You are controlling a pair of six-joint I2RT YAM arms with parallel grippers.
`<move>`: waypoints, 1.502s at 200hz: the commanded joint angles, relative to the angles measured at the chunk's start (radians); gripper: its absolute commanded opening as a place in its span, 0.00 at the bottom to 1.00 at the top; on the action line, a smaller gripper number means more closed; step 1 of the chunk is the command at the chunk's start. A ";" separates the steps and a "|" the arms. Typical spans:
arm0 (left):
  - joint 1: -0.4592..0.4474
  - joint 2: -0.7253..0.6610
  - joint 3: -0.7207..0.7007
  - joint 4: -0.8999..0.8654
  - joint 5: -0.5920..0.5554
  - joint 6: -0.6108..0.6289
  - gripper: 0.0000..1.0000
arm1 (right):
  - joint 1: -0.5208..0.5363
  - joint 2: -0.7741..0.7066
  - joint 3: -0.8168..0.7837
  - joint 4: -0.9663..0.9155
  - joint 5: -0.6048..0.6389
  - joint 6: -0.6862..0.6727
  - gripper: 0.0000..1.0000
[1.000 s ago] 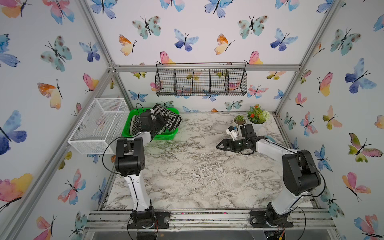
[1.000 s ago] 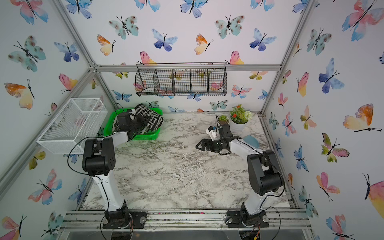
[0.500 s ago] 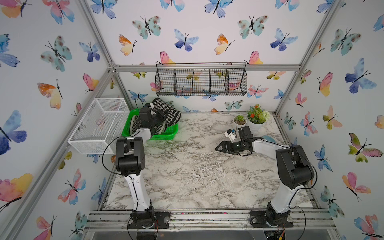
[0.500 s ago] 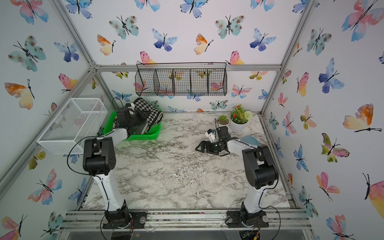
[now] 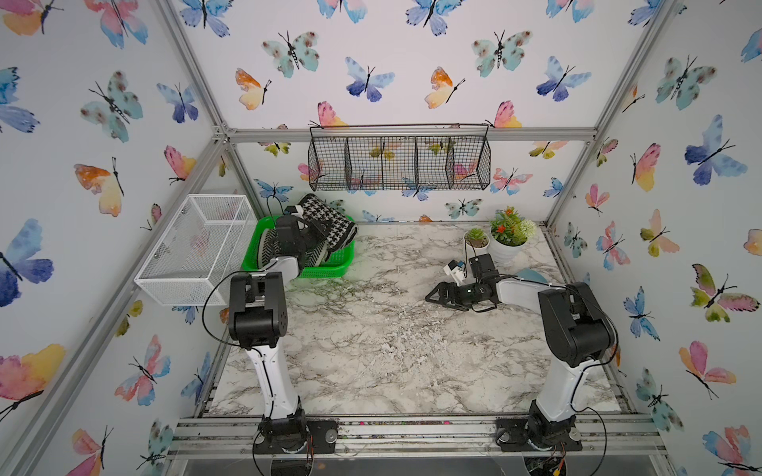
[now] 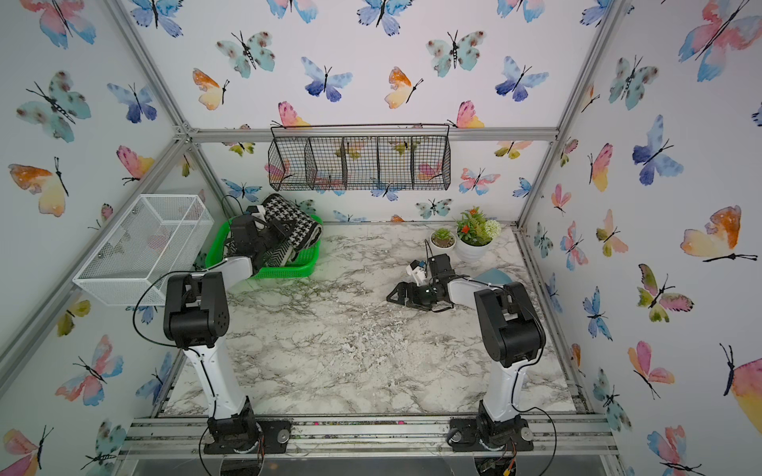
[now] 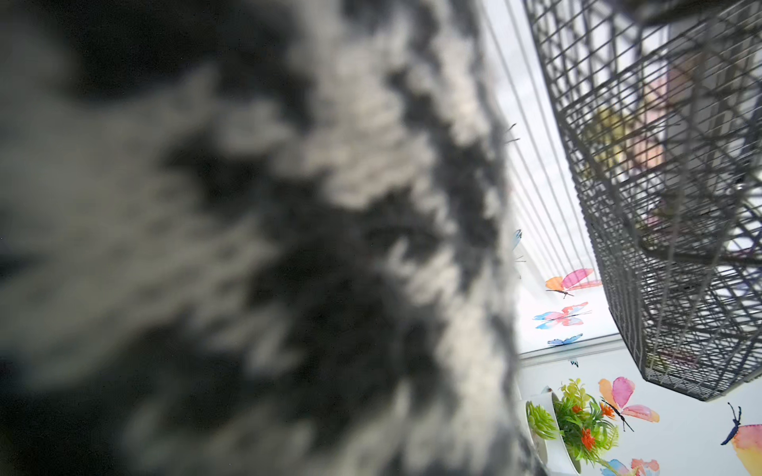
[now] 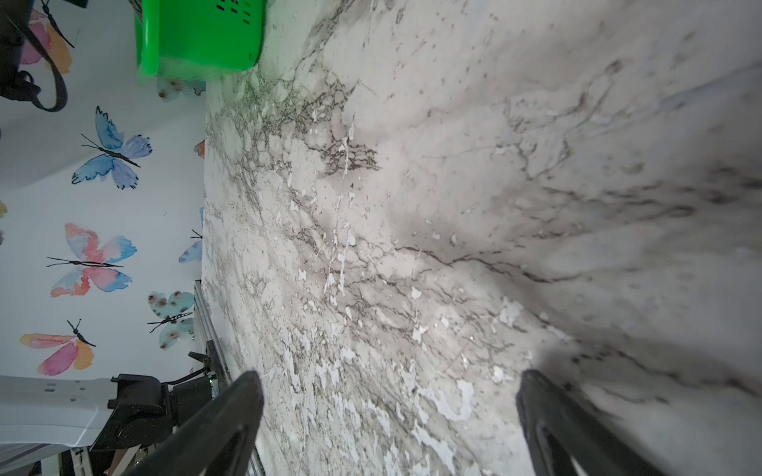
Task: Roll up the scarf and place it into the basket
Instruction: Place the scarf in the basket, then reset both arms
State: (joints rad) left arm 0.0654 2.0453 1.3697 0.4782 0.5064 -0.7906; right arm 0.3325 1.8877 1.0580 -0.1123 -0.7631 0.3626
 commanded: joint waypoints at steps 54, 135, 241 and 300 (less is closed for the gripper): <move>0.010 -0.028 -0.191 -0.070 -0.137 -0.054 0.00 | -0.003 0.017 0.025 0.011 -0.024 0.012 0.98; -0.010 -0.207 -0.125 -0.460 -0.251 -0.010 0.98 | -0.004 0.011 0.089 -0.053 0.065 -0.037 0.98; -0.029 -0.840 -0.388 -0.790 -0.410 0.148 0.98 | -0.017 -0.061 0.114 -0.071 0.396 -0.100 0.98; -0.033 -1.043 -0.906 -0.255 -0.717 0.421 0.98 | -0.108 -0.361 -0.247 0.289 0.912 -0.200 0.98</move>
State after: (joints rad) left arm 0.0391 0.9958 0.6189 -0.0216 -0.0612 -0.5140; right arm 0.2508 1.6005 0.9451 0.0036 -0.1341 0.2371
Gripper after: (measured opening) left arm 0.984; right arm 0.982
